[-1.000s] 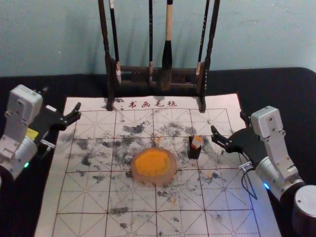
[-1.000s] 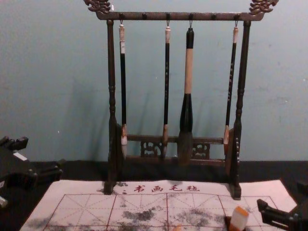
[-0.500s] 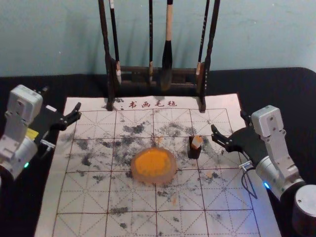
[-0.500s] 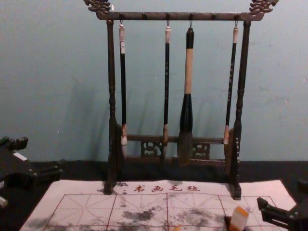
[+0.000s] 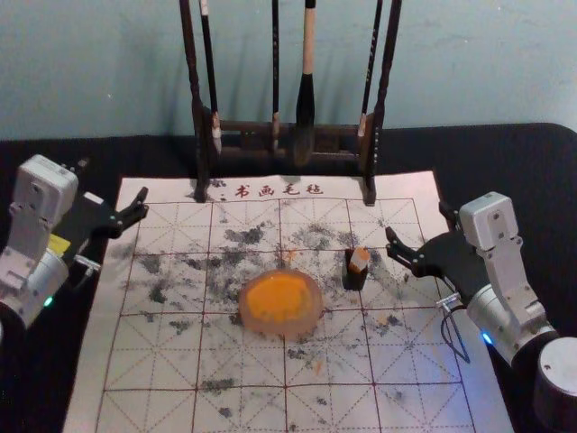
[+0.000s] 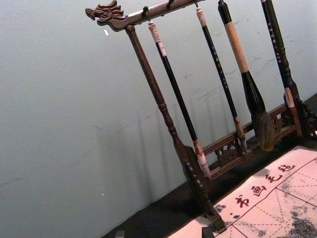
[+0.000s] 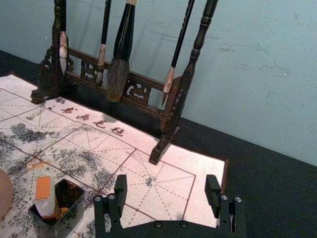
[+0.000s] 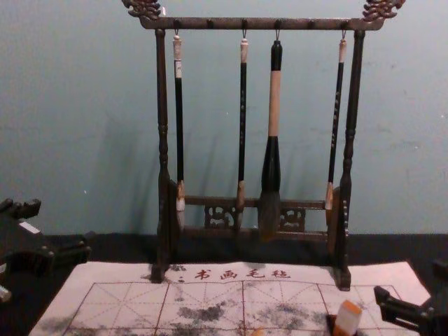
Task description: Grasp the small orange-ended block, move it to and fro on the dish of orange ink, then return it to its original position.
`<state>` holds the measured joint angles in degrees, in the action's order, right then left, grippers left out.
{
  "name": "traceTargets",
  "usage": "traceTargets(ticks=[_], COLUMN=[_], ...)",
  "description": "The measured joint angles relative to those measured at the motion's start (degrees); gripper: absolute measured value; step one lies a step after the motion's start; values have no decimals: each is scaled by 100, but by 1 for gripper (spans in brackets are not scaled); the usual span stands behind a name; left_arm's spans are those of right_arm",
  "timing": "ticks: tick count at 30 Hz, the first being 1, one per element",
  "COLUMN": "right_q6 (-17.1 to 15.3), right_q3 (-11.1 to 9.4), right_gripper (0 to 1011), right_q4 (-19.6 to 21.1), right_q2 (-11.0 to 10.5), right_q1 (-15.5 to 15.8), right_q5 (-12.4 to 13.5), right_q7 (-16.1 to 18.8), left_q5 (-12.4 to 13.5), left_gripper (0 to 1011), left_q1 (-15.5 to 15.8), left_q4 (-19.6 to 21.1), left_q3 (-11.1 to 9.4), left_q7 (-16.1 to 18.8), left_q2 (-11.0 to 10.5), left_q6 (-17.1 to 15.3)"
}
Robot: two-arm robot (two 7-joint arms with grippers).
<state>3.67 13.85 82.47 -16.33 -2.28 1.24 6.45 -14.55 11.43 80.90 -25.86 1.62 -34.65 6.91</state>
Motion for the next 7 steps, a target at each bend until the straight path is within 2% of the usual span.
traceTargets(ticks=[7], right_q6=[0], right_q3=[0], right_gripper=[1002], right_q4=[0], right_q2=[0], right_q1=[0], right_q5=[1], right_q7=[0], left_q5=[0], left_gripper=[1001], left_q1=[0], left_q4=[0], left_q3=[0], left_q7=[0], left_q2=[0], left_q6=[0])
